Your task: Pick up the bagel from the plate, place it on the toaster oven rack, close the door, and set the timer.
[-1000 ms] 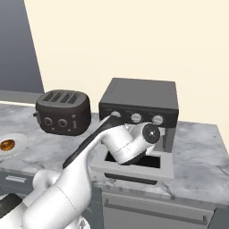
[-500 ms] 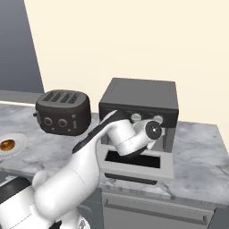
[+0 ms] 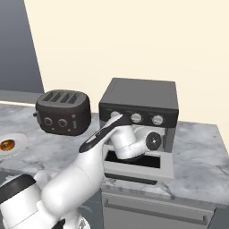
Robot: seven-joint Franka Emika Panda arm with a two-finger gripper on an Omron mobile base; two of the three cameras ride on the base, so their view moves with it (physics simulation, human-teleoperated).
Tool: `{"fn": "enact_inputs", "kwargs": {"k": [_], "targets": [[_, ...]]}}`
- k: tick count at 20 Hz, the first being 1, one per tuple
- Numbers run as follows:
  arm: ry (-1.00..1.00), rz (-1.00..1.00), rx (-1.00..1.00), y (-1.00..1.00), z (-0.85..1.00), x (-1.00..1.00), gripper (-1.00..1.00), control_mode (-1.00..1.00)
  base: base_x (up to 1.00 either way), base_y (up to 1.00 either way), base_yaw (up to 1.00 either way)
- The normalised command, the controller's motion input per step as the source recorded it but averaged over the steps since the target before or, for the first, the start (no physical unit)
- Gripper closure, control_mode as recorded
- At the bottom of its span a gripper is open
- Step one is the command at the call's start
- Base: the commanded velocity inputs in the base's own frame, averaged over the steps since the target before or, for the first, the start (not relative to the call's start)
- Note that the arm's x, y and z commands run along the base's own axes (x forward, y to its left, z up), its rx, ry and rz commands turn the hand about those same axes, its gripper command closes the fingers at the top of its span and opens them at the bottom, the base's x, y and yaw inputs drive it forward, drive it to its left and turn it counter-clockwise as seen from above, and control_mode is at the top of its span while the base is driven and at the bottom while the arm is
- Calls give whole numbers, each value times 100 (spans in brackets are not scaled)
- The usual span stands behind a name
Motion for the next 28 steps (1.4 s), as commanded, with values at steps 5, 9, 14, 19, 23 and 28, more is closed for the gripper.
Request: {"fn": "enact_inputs", "kwargs": {"k": [5, 9, 14, 19, 23, 28], "targets": [[0, 0, 1, -7, -13, 24, -100, -100, 0, 0, 0], [1, 0, 2, -10, -16, 24, -100, -100, 0, 0, 0], [1, 0, 3, -2, -11, 25, -100, -100, 0, 0, 0], [0, 0, 2, -2, -10, 17, -100, -100, 0, 0, 0], [0, 0, 2, -6, -16, 6, -100, -100, 0, 0, 0], [0, 0, 2, -3, -12, 11, -100, -100, 0, 0, 0]]}}
